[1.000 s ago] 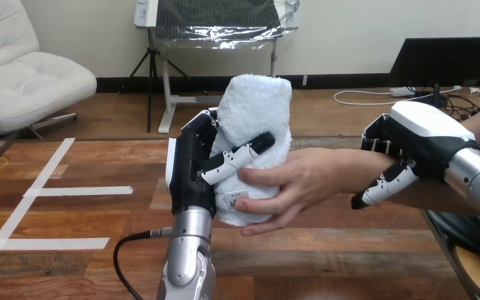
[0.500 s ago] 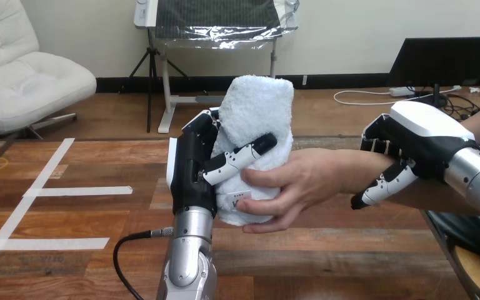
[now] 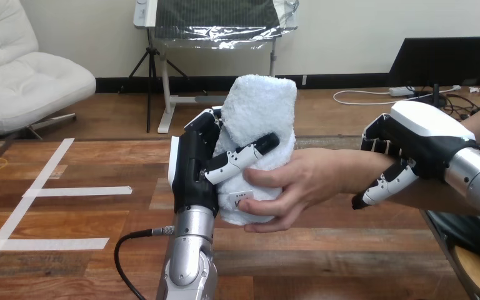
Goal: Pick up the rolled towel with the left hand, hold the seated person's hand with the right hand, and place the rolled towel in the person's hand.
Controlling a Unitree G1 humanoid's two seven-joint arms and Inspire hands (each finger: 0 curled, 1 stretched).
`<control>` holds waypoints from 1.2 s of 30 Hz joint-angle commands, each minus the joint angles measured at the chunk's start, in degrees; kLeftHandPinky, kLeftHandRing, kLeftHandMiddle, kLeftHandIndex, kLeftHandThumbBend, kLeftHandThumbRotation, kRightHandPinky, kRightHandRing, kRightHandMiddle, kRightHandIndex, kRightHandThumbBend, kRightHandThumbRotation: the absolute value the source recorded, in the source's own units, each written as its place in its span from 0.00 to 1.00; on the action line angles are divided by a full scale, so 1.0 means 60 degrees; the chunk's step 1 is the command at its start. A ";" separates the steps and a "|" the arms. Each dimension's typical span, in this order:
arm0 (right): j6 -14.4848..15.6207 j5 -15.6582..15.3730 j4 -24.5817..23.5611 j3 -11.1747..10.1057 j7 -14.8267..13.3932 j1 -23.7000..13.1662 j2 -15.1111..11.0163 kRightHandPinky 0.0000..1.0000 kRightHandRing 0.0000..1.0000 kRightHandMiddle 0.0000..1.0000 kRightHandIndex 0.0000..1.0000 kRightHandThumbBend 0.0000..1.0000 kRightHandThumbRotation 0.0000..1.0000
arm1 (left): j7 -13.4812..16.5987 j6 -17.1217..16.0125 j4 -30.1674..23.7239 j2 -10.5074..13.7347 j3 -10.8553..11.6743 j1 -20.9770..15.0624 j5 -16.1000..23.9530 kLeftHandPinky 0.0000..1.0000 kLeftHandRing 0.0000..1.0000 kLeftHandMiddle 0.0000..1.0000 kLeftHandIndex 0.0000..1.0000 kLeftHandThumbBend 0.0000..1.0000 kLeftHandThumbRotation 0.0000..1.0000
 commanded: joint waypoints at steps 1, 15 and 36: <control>0.0160 0.0292 0.0274 -0.0401 0.0005 -0.0300 0.0157 0.33 0.38 0.42 0.41 0.93 0.21 | -0.0835 0.0182 -0.0420 -0.1040 -0.0129 -0.1136 -0.0174 0.28 0.35 0.40 0.45 0.63 0.00; -0.0077 0.0701 0.0270 -0.0314 0.1479 -0.0446 -0.0331 0.37 0.43 0.49 0.50 0.95 0.31 | -0.1368 0.0982 -0.1100 -0.0255 -0.0583 -0.0797 0.0512 0.74 0.77 0.80 0.81 0.93 0.73; 0.0082 0.1326 -0.0103 -0.0766 0.2746 -0.0316 -0.0568 0.62 0.74 0.79 0.82 1.00 0.50 | -0.1481 0.1244 -0.2530 0.0257 -0.0212 -0.0183 0.0583 1.00 0.99 0.93 0.91 0.91 1.00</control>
